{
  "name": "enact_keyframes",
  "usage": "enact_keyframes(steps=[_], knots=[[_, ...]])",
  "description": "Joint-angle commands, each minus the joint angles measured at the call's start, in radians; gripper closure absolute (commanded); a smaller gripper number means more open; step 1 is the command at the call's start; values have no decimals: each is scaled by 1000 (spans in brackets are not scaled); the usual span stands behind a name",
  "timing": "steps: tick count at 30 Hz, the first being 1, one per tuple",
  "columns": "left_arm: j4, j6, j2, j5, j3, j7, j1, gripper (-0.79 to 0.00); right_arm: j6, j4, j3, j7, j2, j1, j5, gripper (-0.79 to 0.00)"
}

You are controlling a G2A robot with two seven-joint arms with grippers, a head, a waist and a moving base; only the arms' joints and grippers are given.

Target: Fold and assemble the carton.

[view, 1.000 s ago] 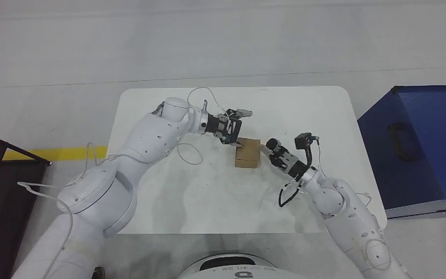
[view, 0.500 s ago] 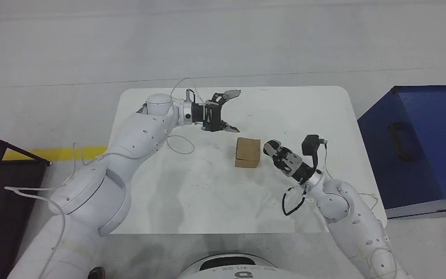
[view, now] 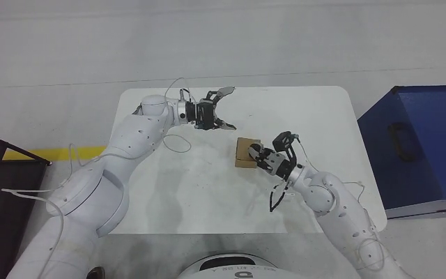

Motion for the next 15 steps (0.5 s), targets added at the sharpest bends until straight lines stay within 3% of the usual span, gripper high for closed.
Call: enact_keyframes(steps=[1, 15], knots=[[0, 0, 0, 0, 0, 0, 0, -785, 9, -9, 1, 7, 0, 0, -4, 0], [0, 0, 0, 0, 0, 0, 0, -785, 28, -70, 29, -11, 5, -22, -17, 0]])
